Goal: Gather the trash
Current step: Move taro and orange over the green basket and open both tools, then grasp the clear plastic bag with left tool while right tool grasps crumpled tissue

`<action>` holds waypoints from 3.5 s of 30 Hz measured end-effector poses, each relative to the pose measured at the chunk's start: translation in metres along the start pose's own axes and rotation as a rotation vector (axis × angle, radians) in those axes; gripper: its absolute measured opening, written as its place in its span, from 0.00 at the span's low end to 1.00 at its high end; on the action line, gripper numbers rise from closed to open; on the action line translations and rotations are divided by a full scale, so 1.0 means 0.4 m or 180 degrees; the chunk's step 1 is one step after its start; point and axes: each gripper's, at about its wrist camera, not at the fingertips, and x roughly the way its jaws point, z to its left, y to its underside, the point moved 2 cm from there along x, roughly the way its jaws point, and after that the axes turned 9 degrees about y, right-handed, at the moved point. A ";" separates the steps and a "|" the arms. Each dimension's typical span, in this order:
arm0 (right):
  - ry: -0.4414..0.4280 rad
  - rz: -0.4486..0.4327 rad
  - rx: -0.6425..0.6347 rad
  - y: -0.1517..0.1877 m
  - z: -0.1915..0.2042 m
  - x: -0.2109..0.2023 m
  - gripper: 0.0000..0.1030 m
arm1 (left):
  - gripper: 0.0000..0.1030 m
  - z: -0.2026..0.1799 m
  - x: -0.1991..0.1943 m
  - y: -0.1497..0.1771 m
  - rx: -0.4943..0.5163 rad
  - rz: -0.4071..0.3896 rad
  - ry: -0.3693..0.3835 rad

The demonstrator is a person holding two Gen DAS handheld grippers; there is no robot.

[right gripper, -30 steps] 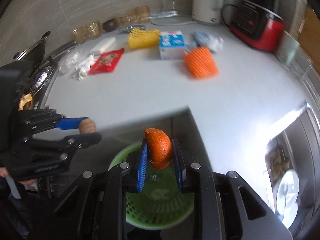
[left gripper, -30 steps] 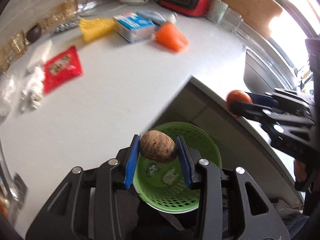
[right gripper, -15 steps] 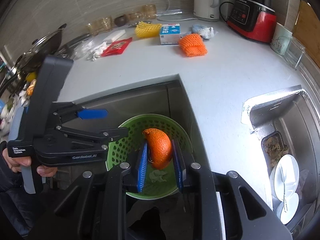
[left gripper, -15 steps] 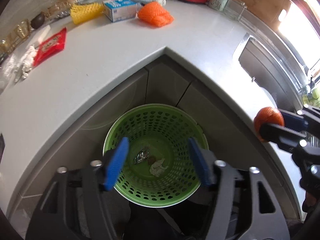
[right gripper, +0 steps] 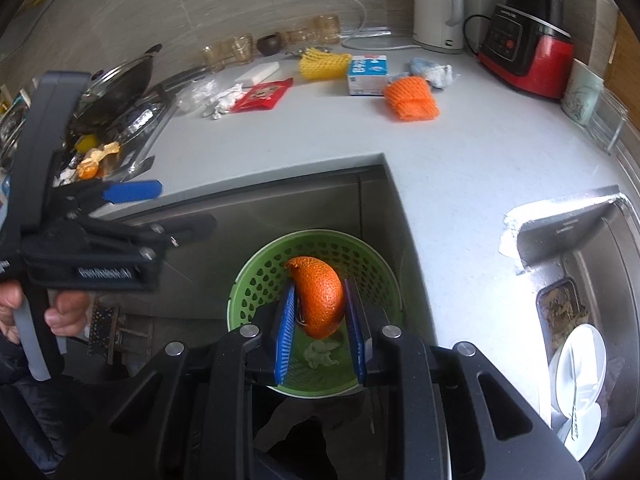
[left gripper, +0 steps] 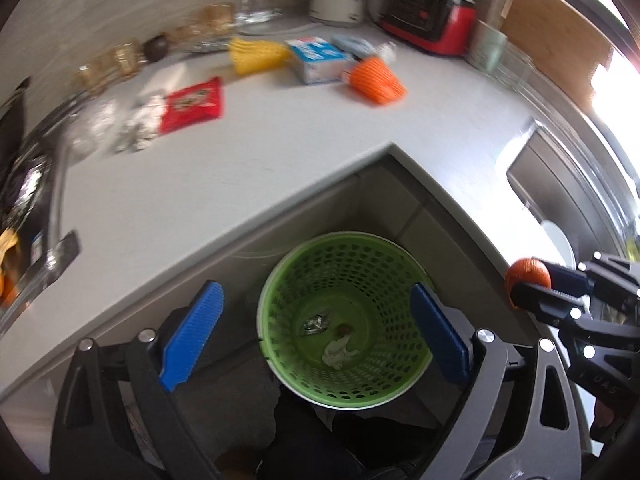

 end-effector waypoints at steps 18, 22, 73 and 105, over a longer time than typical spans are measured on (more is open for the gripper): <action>0.0147 -0.0104 0.0006 -0.076 0.029 0.040 0.98 | 0.89 0.101 -0.040 -0.022 -0.0288 -0.0097 -0.0269; 0.0187 -0.0083 0.0024 -0.086 0.025 0.050 0.98 | 0.89 0.119 -0.038 -0.043 -0.0285 -0.0108 -0.0269; 0.0089 -0.0032 -0.0174 -0.655 0.403 0.439 0.98 | 0.87 0.911 0.259 -0.523 -0.1015 -0.0156 -0.0451; 0.0054 0.0451 -0.0838 -0.750 0.610 0.688 0.31 | 0.21 0.920 0.169 -0.438 -0.1282 -0.0274 -0.0171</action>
